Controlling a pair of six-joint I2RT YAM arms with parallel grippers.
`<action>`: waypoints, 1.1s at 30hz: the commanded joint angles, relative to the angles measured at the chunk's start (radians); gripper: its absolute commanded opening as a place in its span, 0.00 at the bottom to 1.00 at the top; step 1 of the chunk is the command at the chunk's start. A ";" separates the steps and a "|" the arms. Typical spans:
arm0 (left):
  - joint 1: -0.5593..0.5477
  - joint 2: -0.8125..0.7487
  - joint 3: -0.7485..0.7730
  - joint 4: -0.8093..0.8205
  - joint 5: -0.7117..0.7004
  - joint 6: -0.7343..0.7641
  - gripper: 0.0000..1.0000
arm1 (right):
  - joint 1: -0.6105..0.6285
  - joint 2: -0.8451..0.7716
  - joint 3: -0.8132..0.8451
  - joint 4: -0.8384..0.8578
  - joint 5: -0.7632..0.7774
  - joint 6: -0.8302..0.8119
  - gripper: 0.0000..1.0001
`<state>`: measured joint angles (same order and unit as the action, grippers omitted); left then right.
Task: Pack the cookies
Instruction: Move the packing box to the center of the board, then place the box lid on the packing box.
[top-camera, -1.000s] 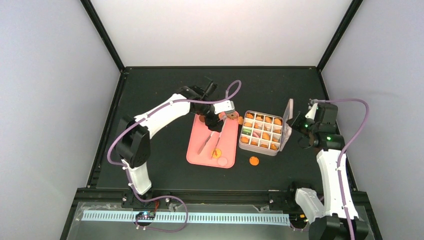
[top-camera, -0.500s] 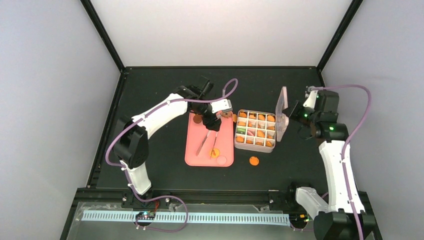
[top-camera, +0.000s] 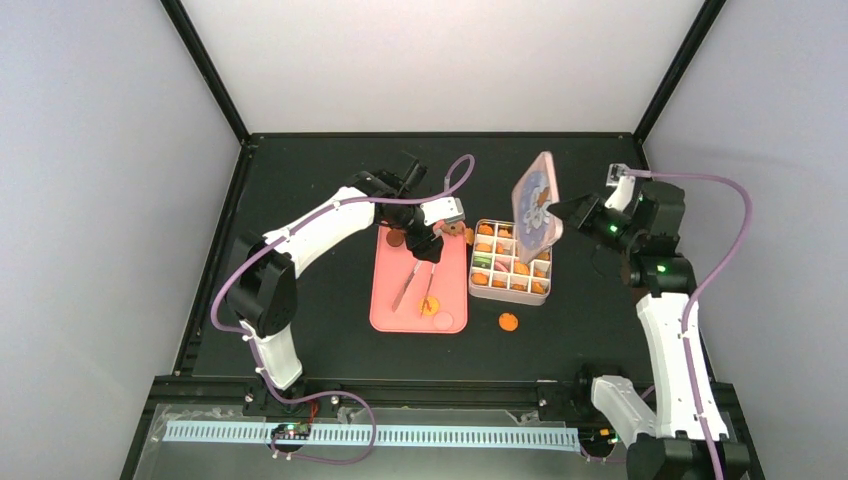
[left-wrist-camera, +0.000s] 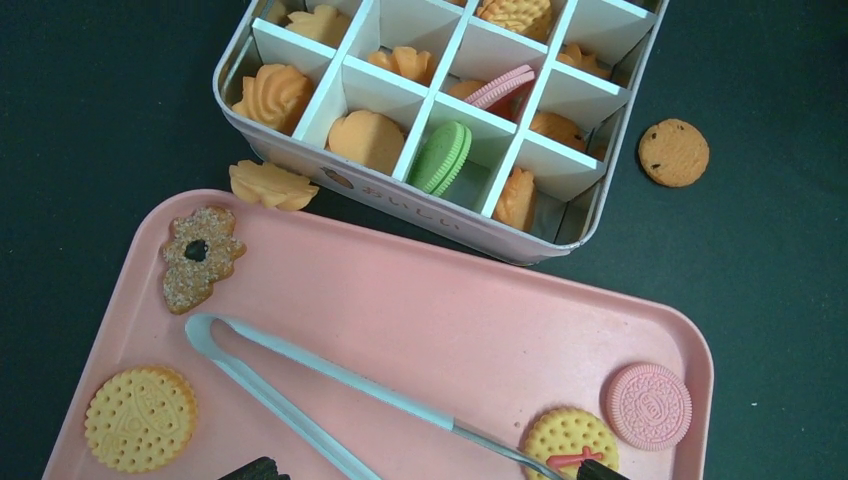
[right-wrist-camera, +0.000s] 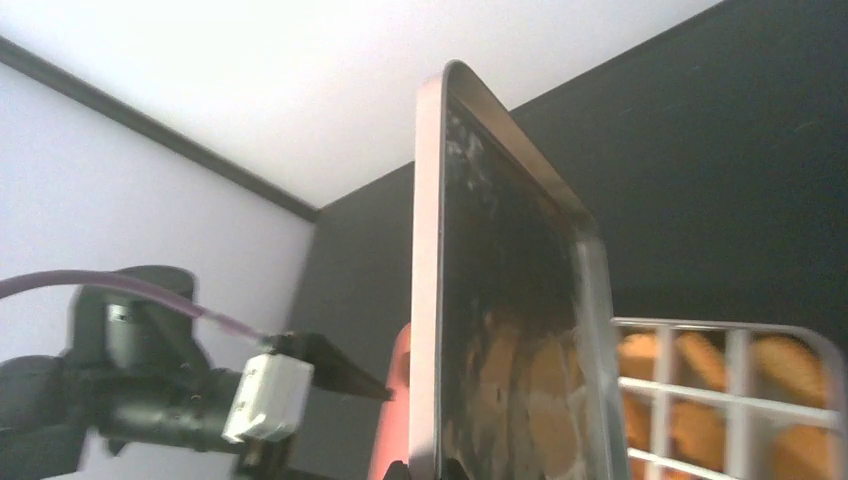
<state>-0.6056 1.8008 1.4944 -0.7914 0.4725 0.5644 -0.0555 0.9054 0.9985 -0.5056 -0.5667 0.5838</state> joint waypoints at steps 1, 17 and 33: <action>-0.002 -0.004 0.025 0.020 0.012 -0.015 0.78 | 0.006 0.007 -0.109 0.352 -0.246 0.235 0.01; -0.020 0.084 -0.043 0.122 -0.081 -0.003 0.77 | 0.004 0.092 -0.466 0.767 -0.257 0.438 0.01; -0.104 0.232 0.042 0.255 -0.182 -0.022 0.77 | -0.034 0.032 -0.475 0.371 -0.109 0.218 0.04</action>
<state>-0.6968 2.0014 1.4734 -0.5888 0.3168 0.5632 -0.0795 0.9234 0.5167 0.0395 -0.7414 0.8944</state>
